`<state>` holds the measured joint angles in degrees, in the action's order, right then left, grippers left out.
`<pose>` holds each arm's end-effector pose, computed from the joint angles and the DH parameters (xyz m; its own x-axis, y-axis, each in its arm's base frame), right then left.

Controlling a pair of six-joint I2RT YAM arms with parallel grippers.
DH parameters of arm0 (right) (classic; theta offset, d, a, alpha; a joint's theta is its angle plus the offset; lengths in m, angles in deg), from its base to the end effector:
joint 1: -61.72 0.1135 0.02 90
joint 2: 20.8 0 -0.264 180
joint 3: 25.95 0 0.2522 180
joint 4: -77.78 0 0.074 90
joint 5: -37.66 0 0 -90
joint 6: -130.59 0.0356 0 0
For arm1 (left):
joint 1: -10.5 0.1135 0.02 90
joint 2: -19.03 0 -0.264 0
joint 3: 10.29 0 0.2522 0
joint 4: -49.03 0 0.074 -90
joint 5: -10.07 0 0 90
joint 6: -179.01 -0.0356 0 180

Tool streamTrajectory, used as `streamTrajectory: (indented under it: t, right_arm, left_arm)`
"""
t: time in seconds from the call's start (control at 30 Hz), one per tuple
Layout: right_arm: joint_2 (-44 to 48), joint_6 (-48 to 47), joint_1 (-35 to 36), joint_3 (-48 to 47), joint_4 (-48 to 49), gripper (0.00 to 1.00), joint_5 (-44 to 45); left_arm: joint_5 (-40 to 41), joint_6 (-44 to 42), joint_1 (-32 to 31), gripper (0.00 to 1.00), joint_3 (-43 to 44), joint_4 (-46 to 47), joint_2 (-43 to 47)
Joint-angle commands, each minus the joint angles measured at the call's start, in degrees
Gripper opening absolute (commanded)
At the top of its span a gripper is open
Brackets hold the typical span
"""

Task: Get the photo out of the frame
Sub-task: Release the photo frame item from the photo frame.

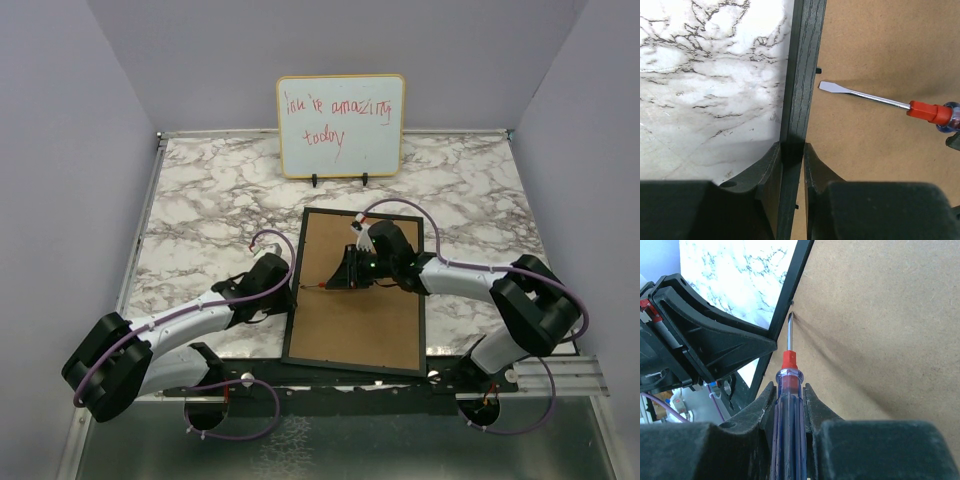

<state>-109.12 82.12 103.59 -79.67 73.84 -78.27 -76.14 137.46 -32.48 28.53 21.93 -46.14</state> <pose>0.2151 0.2137 0.1681 -0.9142 -0.0187 -0.4049 -0.3324 0.6062 0.7225 0.1482 -0.1349 0.1532 -0.8773 -0.2031 -0.4347 -0.0077 0.9118 -0.4105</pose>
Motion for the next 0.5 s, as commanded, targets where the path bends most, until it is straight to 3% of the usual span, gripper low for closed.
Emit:
streamTrajectory:
  t: [0.0,0.13,0.47]
  right_arm:
    - [-1.1,-3.4,-0.4,1.3,1.5,0.01,-0.1]
    - [-0.1,-6.8,-1.0,1.3,0.0,0.0,1.2]
    - [-0.6,-8.4,-1.3,3.5,5.0,0.01,-1.0]
  left_arm:
    - [-0.5,-0.9,-0.3,0.06,-2.8,-5.5,-1.7]
    - [-0.5,-0.7,-0.4,0.0,-3.0,-5.7,-1.5]
    - [-0.7,-1.1,-0.4,0.0,-2.9,-5.7,-1.5]
